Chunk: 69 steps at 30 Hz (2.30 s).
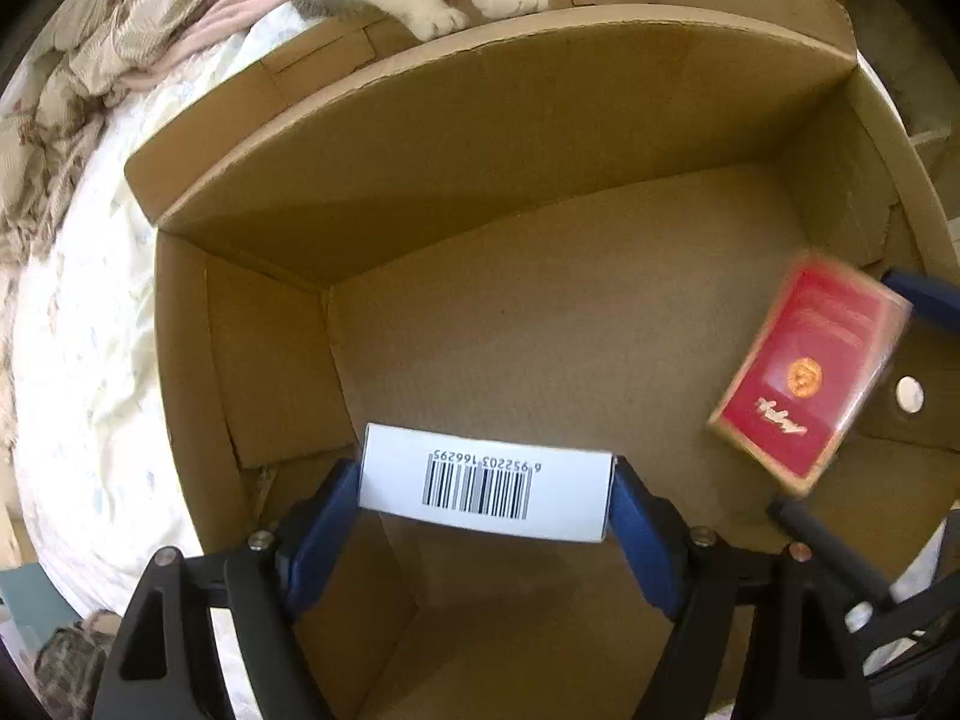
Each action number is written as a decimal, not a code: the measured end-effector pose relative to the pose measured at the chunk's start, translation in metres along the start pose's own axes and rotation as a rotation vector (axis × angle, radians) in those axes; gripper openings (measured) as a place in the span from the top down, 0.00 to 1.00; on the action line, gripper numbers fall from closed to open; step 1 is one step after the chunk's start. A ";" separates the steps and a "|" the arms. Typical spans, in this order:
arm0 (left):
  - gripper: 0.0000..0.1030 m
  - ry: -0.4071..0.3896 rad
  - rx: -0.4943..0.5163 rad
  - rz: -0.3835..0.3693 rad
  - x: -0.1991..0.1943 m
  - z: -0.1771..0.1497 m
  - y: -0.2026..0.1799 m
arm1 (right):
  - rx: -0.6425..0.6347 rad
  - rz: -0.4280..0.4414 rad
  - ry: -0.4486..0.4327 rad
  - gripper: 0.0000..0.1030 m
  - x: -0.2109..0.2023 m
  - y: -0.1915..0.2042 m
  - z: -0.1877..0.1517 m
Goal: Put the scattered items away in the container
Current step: 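Lower both boxes into the cardboard box and open both tools, then grasp the plastic bag with the left tool while the right tool grasps a white bottle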
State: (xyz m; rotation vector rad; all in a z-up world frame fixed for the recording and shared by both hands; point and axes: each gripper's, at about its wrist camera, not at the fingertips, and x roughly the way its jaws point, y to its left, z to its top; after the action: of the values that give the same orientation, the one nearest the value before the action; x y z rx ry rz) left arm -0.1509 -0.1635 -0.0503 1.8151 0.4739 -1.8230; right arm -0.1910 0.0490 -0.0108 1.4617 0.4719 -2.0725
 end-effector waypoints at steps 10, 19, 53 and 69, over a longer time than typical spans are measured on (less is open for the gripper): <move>0.21 -0.047 -0.096 -0.164 -0.026 -0.009 0.013 | 0.130 0.087 -0.073 0.00 -0.026 -0.023 0.003; 0.00 -0.117 -0.101 -0.184 -0.044 -0.029 0.019 | 0.210 0.091 -0.104 0.00 -0.042 -0.036 0.001; 0.01 -0.551 -0.271 -0.418 -0.098 -0.216 0.052 | 0.392 0.167 -0.177 0.23 -0.117 -0.039 -0.126; 0.01 -0.342 0.098 -0.481 -0.062 -0.219 -0.032 | 0.469 0.259 0.073 0.36 -0.050 -0.002 -0.175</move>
State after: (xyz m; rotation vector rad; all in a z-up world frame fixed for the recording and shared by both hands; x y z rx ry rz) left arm 0.0062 -0.0026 -0.0011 1.4841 0.7437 -2.4618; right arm -0.0494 0.1626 -0.0248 1.7551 -0.1896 -2.0033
